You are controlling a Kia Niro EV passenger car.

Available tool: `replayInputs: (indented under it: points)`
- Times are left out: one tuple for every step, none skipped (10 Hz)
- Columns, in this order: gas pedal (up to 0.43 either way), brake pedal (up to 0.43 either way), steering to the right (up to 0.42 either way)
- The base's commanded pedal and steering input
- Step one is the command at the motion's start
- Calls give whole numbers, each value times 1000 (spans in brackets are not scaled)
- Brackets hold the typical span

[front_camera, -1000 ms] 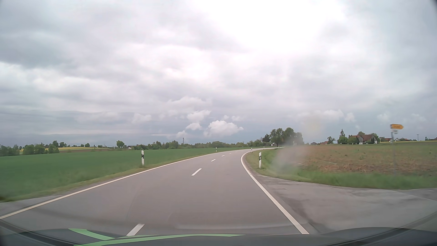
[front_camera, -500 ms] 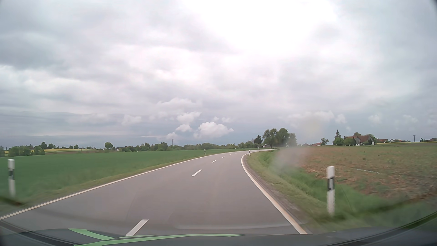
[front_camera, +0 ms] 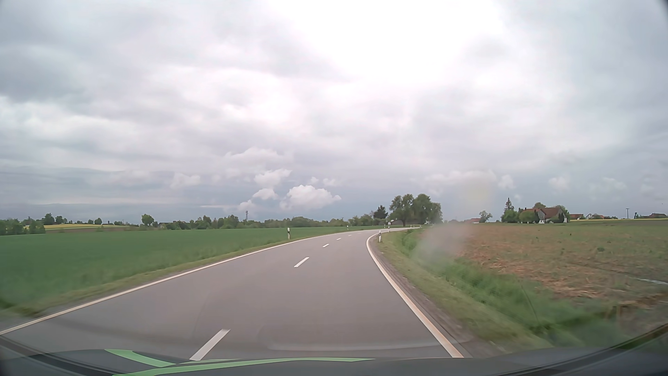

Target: Follow the waypoints while adhering to traffic rules and regulations

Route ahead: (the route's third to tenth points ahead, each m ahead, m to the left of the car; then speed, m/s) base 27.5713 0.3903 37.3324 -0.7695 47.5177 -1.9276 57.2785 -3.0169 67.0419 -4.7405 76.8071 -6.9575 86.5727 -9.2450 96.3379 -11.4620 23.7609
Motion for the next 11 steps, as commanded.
replayInputs:
  points:
    - [311,0,19]
    - [311,0,19]
    - [311,0,19]
    - [311,0,19]
    - [311,0,19]
    - [311,0,19]
    - [311,0,19]
    - [311,0,19]
    - [311,0,19]
    - [311,0,19]
    - [311,0,20]
